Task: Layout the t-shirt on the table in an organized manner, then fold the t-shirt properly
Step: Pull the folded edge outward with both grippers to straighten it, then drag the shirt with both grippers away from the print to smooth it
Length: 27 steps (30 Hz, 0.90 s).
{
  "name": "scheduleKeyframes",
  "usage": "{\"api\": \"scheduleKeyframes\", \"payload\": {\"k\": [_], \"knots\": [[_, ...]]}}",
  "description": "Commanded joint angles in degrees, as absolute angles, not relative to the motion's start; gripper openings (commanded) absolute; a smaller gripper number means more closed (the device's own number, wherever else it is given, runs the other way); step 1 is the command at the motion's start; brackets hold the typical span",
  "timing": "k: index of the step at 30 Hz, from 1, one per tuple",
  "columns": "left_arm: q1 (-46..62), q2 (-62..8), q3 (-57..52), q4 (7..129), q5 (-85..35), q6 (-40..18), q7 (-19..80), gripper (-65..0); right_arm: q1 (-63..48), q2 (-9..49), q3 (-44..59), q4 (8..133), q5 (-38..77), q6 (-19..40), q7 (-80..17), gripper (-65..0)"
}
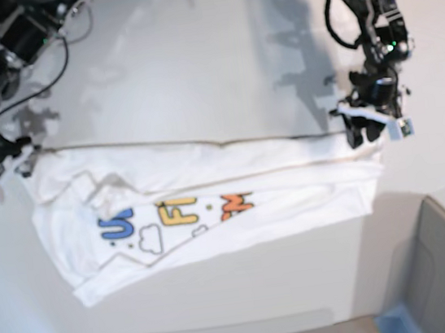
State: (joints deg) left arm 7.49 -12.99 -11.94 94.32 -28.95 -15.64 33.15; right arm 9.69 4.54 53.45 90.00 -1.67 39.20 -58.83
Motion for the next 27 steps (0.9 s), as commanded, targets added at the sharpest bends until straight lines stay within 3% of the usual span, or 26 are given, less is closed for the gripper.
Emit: {"api": "scheduleKeyframes", "payload": {"k": [1,10,18,21,25,27], "knots": [[6.9,-13.58,-12.09,95.34,-29.49,-15.78,31.96,-39.4,10.68,5.49,54.11,90.77,-1.54,40.0,-58.59,-29.8],[6.9,-13.58,-12.0,95.34,-29.49,-15.78,31.96,-39.4,13.32,7.52,54.02,78.46,-1.63,40.0,-58.51,-29.8],[6.9,-13.58,-12.0,95.25,-29.49,-15.78,31.96,-39.4,13.05,7.69,48.31,77.32,-1.63,40.0,-58.51,-30.6],[6.9,-13.58,-12.0,95.16,-29.49,-15.78,31.96,-40.2,12.97,7.69,47.25,77.23,-1.89,40.0,-58.51,-39.1],[6.9,-13.58,-12.0,95.16,-29.58,-15.78,31.96,-48.3,12.97,7.69,47.52,77.32,-1.98,40.0,-58.51,-55.5],[6.9,-13.49,-11.91,95.08,-29.58,-15.78,31.96,-50.6,12.53,7.78,47.52,77.32,-2.07,40.0,-58.51,-58.5]]}}
